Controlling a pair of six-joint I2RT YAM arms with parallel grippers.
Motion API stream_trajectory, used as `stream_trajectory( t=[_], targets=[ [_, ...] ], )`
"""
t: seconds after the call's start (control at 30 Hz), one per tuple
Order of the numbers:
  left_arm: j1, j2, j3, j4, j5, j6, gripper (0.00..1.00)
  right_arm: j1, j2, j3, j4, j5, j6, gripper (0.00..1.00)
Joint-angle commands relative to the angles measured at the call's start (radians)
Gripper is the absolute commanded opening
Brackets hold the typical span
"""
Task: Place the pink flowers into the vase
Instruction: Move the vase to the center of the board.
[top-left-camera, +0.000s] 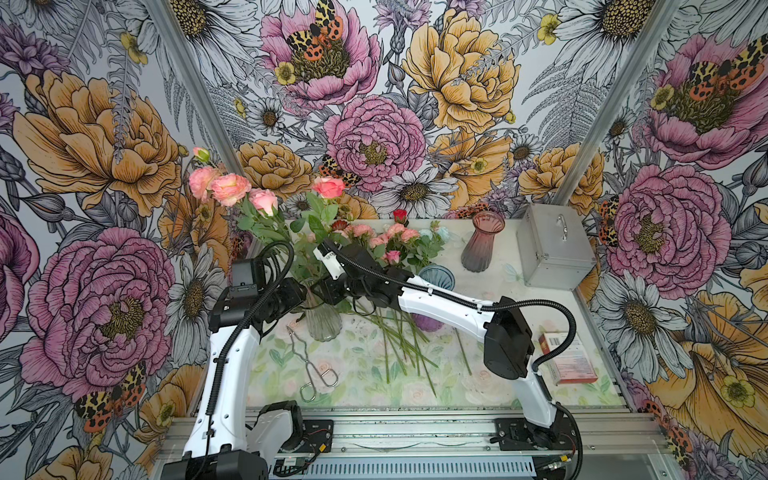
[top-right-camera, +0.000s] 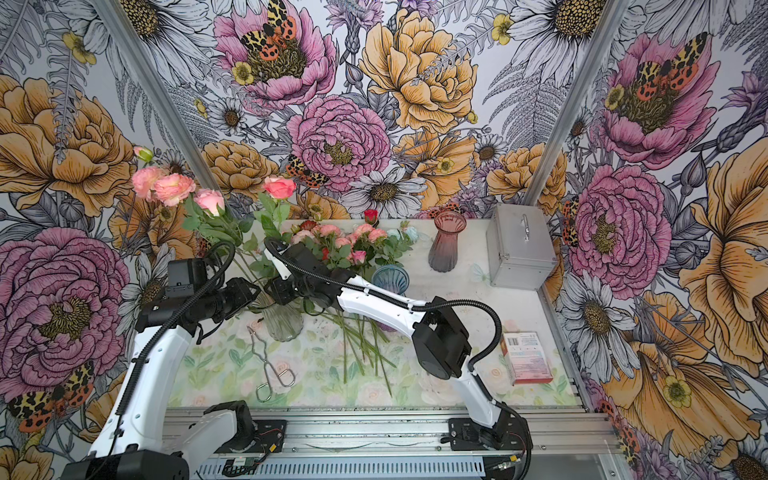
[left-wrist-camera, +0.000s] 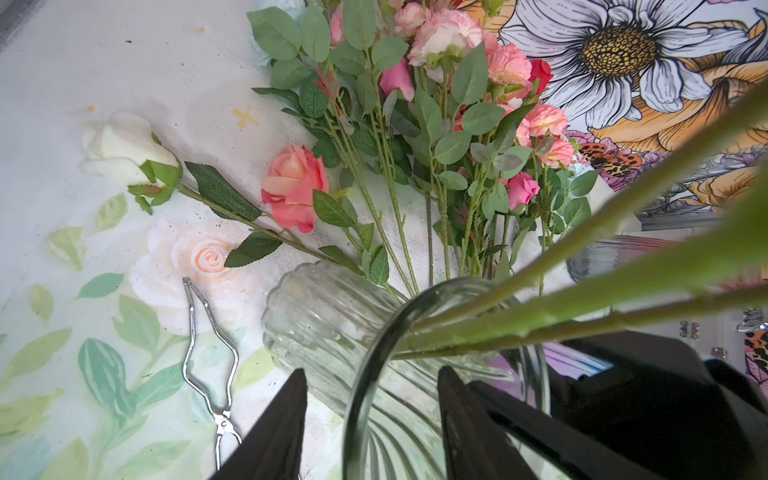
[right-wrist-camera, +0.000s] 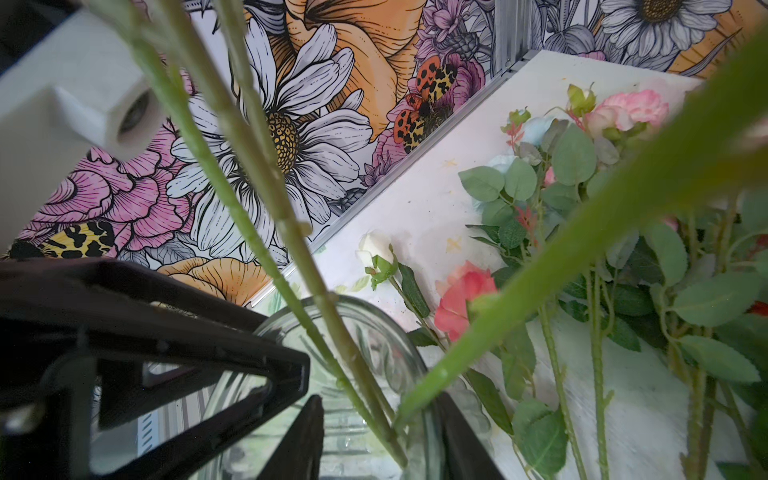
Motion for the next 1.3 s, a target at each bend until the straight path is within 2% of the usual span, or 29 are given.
stream_trajectory(
  t=[0.0,0.27,0.33,0.4,0.57,0.63,0.73,0.83,1.03,1.27],
  targets=[
    [0.008,-0.021,0.006,0.005,0.004,0.004,0.53,0.009,-0.023,0.025,0.001,-0.025,-0.022,0.46],
    [0.005,-0.032,0.019,-0.010,0.007,0.005,0.55,0.003,-0.061,0.003,0.001,-0.014,-0.032,0.56],
    [0.000,-0.032,0.027,-0.015,0.007,0.006,0.60,0.003,-0.070,-0.007,0.002,-0.009,-0.035,0.58],
    [0.001,-0.032,0.033,-0.019,0.005,0.007,0.61,0.001,-0.080,-0.014,0.002,-0.003,-0.036,0.60],
    [-0.006,-0.047,0.048,-0.022,-0.011,0.008,0.78,-0.002,-0.105,-0.023,0.002,0.006,-0.044,0.68],
    [-0.004,-0.058,0.060,-0.024,-0.015,0.010,0.79,-0.003,-0.119,-0.032,0.001,0.012,-0.048,0.73],
    [-0.007,-0.064,0.077,-0.027,-0.018,0.009,0.87,-0.008,-0.141,-0.049,0.000,0.022,-0.051,0.79],
    [-0.011,-0.072,0.088,-0.032,-0.024,0.009,0.98,-0.012,-0.165,-0.069,0.002,0.029,-0.053,0.86],
    [-0.017,-0.089,0.109,-0.043,-0.038,0.013,0.99,-0.014,-0.217,-0.109,0.002,0.043,-0.062,0.98],
    [-0.061,-0.134,0.139,-0.059,-0.100,0.014,0.99,-0.017,-0.301,-0.182,0.002,0.067,-0.076,0.99]
  ],
)
